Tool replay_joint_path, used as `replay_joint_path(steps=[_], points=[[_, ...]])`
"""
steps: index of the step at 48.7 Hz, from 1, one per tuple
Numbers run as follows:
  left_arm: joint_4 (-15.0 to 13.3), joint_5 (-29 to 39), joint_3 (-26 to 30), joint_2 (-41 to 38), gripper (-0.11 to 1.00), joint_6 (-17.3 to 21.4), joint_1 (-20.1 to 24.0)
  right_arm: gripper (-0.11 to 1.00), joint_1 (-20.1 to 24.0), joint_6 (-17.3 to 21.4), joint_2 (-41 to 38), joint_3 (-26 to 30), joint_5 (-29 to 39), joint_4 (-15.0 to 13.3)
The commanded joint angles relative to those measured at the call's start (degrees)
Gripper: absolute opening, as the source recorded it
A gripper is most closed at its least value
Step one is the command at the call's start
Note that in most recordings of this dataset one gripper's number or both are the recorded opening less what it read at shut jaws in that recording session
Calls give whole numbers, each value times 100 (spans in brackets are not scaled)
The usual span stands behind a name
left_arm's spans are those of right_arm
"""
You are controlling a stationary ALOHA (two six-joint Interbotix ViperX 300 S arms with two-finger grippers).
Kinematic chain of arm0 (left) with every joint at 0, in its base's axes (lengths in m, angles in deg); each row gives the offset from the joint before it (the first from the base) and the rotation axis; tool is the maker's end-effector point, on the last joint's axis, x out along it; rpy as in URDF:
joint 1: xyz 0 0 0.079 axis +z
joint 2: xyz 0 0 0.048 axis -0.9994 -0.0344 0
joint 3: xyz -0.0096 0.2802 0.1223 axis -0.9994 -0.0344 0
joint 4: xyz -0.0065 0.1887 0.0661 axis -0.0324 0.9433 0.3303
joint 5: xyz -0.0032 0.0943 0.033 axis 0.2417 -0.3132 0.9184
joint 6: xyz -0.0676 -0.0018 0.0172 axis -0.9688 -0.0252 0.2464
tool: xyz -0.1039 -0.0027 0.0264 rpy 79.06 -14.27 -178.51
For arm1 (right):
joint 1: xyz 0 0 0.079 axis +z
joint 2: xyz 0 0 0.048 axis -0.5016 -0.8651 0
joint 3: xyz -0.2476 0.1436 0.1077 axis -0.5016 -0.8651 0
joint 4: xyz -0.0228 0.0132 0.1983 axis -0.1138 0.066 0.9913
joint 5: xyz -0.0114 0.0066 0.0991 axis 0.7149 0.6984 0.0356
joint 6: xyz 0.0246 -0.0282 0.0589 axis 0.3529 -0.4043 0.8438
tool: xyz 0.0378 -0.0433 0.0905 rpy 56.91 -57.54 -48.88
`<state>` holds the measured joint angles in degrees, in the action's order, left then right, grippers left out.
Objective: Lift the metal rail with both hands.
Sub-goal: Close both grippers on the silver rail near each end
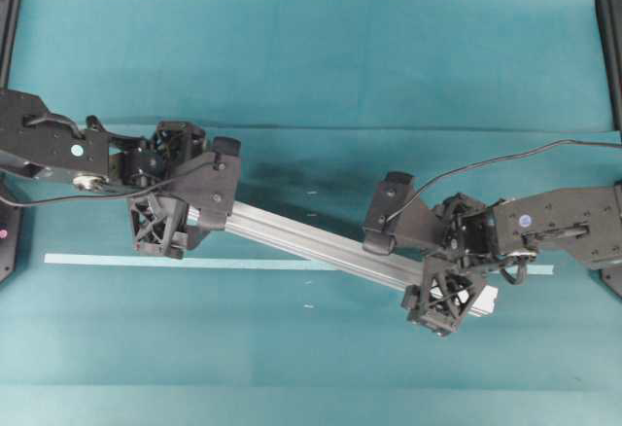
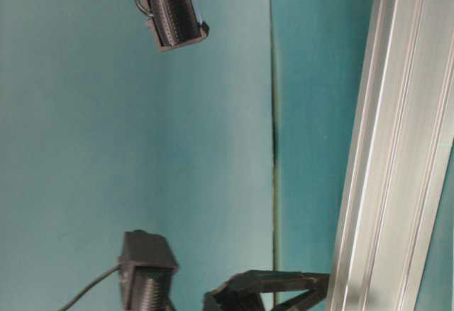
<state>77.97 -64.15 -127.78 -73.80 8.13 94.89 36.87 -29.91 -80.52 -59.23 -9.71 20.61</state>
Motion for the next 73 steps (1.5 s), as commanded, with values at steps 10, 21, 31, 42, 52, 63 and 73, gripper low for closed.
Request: replay_joint_path(steps=[10, 21, 31, 42, 52, 63, 73], points=[[26, -325, 0, -141, 95, 0, 9, 99, 9, -18, -158, 9, -105, 9], [26, -422, -9, -211, 95, 0, 18, 99, 9, -18, -220, 0, -149, 9], [26, -439, -9, -237, 93, 0, 18, 99, 0, 0, -237, -9, -149, 9], [26, -510, -9, -246, 89, 0, 18, 99, 0, 0, -246, -44, -149, 9], [26, -510, -9, -237, 77, -9, 18, 97, -9, 0, -246, -53, -149, 9], [18, -501, 0, -237, 41, 0, 18, 54, -9, -18, -264, -26, -149, 18], [26, -501, -9, -237, 41, 105, 9, 41, -9, -9, -299, 35, -149, 26]])
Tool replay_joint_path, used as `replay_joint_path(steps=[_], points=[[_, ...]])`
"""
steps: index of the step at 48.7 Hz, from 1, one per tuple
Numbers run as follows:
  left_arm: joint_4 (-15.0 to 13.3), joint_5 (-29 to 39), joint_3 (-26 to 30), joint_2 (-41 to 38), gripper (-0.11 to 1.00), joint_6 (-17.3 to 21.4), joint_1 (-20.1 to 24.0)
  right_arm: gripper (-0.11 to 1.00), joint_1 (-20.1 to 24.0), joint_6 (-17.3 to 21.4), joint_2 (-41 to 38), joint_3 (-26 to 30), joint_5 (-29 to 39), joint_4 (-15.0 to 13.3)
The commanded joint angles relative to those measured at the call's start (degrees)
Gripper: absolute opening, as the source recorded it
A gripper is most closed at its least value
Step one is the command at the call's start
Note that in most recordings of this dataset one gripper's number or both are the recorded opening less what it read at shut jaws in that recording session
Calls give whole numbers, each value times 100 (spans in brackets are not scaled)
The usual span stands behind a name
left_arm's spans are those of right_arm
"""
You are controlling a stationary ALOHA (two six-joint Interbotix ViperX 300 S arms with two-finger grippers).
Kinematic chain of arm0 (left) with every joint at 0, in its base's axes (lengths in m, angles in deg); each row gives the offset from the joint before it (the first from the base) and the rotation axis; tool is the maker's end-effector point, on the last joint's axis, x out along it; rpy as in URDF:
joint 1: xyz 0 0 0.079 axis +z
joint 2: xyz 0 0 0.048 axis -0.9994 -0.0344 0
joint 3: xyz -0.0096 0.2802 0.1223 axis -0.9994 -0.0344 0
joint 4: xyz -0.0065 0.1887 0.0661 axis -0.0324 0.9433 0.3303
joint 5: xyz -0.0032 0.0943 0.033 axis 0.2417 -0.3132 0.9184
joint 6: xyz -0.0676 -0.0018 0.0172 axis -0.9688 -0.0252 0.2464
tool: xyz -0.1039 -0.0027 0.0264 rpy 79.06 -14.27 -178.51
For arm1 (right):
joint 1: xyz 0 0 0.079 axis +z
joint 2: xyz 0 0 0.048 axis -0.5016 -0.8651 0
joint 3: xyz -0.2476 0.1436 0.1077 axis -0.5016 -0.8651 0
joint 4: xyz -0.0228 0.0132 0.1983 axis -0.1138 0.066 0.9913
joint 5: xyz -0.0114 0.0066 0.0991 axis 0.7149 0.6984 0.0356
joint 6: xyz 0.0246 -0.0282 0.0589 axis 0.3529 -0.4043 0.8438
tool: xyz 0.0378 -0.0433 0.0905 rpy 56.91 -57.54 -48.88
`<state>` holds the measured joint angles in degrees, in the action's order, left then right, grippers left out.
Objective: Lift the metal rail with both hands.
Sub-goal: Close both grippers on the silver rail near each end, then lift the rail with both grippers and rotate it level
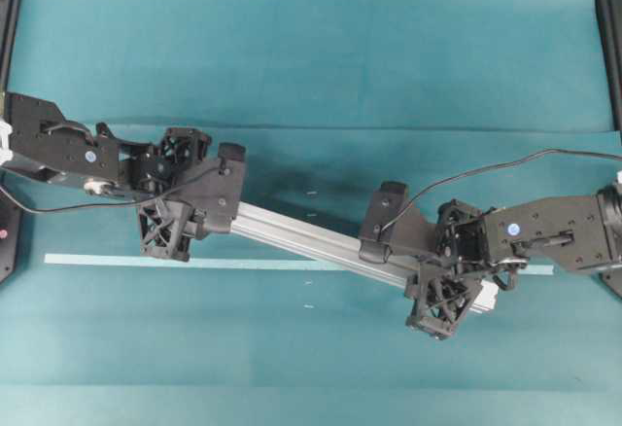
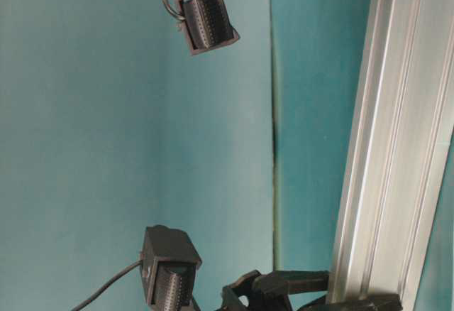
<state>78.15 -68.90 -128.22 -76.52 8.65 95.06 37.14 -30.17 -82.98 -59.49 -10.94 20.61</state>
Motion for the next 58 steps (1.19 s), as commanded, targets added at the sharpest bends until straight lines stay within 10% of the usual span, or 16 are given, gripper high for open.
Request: replay_joint_path(steps=[1, 33, 58], points=[[9, -26, 35, 35, 41, 88, 0, 41, -35, 18, -53, 62, -26, 26], [9, 492, 246, 554, 41, 220, -26, 41, -97, 35, 360, 202, 193, 88], [0, 2461, 1283, 1230, 41, 255, -26, 41, -378, -18, 1547, 1354, 2619, 62]])
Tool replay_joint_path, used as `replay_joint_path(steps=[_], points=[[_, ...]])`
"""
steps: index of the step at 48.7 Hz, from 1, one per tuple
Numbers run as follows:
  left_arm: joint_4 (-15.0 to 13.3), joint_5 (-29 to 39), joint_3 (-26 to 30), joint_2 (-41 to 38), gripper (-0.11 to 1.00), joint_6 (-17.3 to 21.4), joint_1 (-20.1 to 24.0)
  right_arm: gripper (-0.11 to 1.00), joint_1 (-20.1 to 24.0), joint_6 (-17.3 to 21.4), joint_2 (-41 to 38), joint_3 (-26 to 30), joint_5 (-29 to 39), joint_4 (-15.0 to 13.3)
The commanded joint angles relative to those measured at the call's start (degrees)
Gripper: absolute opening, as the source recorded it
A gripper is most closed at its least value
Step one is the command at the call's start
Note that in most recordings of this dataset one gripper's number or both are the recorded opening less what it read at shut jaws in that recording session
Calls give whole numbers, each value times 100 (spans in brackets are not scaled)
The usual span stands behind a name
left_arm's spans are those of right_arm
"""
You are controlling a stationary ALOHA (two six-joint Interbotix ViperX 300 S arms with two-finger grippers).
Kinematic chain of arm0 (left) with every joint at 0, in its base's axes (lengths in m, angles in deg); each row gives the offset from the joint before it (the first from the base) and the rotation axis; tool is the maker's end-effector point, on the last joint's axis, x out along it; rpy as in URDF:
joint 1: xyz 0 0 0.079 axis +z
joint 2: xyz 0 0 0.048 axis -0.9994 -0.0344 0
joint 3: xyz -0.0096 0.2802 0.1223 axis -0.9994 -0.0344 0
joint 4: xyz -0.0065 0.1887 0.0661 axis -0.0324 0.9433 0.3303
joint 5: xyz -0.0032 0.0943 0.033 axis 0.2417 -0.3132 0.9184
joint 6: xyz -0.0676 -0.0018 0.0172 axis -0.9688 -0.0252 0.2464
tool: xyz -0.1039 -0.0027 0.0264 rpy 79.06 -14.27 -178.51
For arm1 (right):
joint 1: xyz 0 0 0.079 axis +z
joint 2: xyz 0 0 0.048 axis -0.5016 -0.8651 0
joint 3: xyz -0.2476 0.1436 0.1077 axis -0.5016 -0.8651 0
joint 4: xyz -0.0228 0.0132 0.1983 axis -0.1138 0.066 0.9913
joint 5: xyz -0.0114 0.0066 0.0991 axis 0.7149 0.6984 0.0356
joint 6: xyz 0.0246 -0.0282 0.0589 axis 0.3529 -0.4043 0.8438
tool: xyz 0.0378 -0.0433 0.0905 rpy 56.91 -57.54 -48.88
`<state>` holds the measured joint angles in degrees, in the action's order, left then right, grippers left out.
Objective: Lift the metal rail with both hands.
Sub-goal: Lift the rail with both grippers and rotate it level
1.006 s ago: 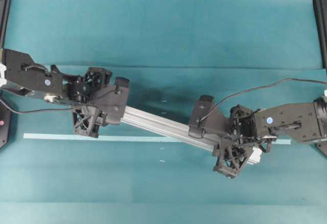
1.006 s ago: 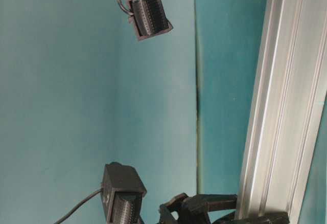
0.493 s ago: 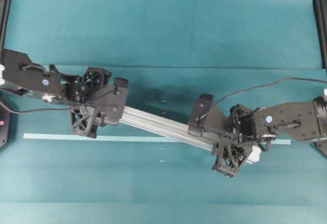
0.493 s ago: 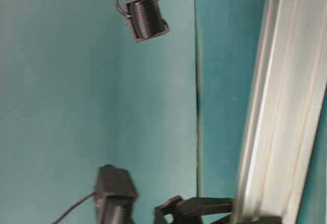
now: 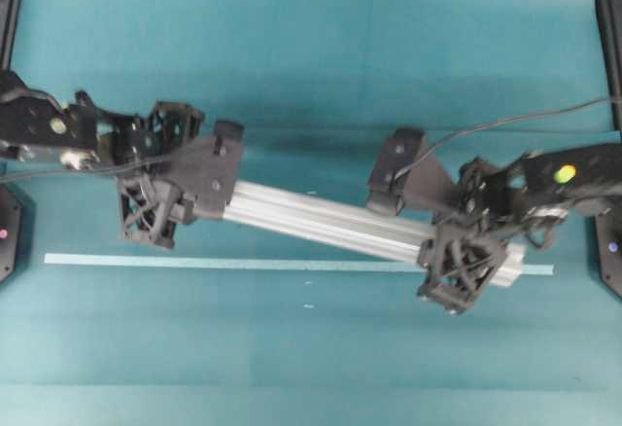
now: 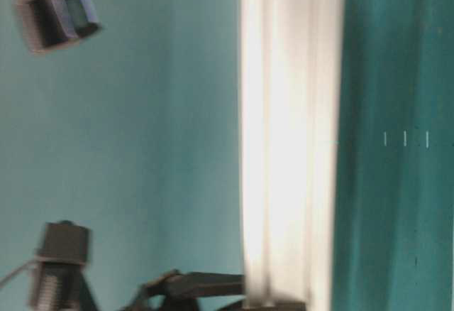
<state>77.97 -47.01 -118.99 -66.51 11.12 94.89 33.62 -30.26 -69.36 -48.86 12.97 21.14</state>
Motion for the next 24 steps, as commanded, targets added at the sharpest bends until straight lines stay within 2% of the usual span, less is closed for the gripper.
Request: replay_joint_path(steps=[1, 15, 20, 24], points=[[26, 360, 431, 255, 41, 9, -18, 41, -26, -9, 202, 343, 299, 0], [26, 1274, 1116, 536, 41, -35, -114, 41, -35, -132, 290, 782, 861, -26], [26, 1512, 1195, 624, 40, -167, -237, 40, -123, -360, 290, 773, 896, -123], [26, 1556, 1187, 703, 38, -431, -325, 39, -220, -642, 290, 773, 940, -141]])
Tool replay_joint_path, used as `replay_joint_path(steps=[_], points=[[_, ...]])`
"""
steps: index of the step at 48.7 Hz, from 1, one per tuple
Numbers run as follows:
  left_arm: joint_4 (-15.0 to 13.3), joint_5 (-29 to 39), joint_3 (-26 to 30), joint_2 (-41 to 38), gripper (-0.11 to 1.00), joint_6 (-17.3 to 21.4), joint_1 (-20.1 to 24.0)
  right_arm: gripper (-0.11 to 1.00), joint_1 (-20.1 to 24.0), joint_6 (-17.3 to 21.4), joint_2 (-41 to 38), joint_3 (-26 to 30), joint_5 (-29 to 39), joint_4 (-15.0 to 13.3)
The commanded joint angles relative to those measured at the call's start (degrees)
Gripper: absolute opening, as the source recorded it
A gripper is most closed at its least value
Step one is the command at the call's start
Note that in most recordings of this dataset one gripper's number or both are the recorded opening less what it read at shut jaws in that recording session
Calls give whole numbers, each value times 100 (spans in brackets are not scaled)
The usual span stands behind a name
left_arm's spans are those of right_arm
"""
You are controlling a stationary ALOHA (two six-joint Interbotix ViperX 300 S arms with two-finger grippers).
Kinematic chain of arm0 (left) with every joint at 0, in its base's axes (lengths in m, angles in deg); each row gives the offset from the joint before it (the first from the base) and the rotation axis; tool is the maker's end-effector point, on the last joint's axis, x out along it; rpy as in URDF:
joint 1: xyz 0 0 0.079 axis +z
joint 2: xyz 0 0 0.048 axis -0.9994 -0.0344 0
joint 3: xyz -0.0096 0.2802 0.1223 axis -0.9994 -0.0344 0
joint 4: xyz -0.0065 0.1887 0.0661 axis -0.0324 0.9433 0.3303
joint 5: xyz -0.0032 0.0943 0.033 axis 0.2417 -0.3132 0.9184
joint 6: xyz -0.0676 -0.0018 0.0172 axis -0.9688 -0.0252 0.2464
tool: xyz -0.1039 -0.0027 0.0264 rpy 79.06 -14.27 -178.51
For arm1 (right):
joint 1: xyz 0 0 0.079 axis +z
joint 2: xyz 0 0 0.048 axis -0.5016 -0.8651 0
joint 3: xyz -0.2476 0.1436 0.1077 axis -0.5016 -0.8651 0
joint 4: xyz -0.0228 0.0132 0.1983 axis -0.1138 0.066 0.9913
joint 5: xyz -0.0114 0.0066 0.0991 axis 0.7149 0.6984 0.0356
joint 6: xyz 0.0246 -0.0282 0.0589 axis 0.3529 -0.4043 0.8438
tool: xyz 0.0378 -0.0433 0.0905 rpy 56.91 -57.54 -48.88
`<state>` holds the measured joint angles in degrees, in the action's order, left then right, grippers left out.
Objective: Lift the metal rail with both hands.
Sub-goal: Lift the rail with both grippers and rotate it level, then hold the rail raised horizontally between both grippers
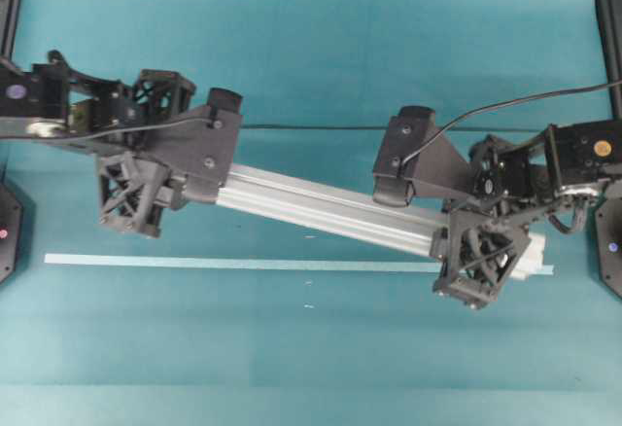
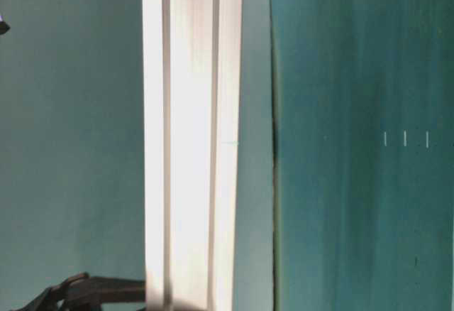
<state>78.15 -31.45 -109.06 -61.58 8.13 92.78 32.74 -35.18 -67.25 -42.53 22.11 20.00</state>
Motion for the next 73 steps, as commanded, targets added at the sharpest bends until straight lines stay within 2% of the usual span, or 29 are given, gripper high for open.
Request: replay_joint_path(steps=[1, 8, 21, 29, 38, 46, 55, 64, 73], points=[[9, 0, 185, 229, 38, -202, -141, 39, -149, -220, 79, 158, 53, -26], [0, 26, 185, 448, 36, -668, -316, 39, -255, -598, 88, 237, 211, -26], [9, 264, 448, 756, 34, -905, -501, 39, -308, -976, 88, 694, 809, -26], [9, 686, 826, 747, 33, -1301, -563, 39, -334, -1055, 79, 1125, 1257, -70], [9, 976, 1389, 747, 32, -1626, -686, 39, -369, -1072, 88, 1793, 1863, -88], [9, 1644, 2180, 686, 31, -1802, -729, 39, -378, -1116, 70, 2584, 2733, -97], [9, 2452, 3129, 404, 31, -2250, -756, 39, -378, -1116, -35, 3542, 3489, -176], [9, 2988, 3647, 167, 31, -2399, -782, 39, -378, -1134, -149, 4219, 3656, -193], [9, 3182, 3981, 167, 31, -2435, -773, 39, -378, -1178, -211, 4351, 3674, -193]])
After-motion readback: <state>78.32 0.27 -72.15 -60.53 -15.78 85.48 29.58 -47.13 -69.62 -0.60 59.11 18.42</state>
